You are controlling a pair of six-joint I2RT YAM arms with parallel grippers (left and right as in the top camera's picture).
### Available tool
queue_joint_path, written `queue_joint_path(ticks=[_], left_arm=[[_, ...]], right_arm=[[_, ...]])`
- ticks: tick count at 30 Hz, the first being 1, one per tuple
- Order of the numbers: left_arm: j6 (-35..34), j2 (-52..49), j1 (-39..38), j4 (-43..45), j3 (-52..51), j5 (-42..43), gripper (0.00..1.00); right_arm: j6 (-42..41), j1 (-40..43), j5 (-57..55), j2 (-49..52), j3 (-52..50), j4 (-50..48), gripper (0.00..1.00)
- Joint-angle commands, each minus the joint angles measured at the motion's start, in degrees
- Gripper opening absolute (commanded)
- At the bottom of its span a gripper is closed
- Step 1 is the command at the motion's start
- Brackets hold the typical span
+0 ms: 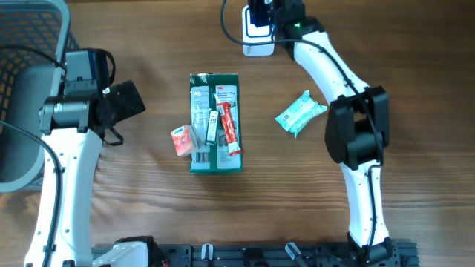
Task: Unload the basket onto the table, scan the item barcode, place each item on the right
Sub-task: 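Carry the jar to the white scanner and hold its label there, then move the jar to the right table edge and release it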
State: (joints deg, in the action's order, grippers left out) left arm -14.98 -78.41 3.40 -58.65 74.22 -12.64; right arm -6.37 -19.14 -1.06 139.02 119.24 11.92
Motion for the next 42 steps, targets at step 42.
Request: queue_joint_path(ticks=[42], left_arm=[[-0.48, 0.72, 0.26, 0.15, 0.90, -0.90, 1.00]], right_arm=[[-7.61, 37.05, 5.66, -19.87, -15.50, 57.46, 0.04]])
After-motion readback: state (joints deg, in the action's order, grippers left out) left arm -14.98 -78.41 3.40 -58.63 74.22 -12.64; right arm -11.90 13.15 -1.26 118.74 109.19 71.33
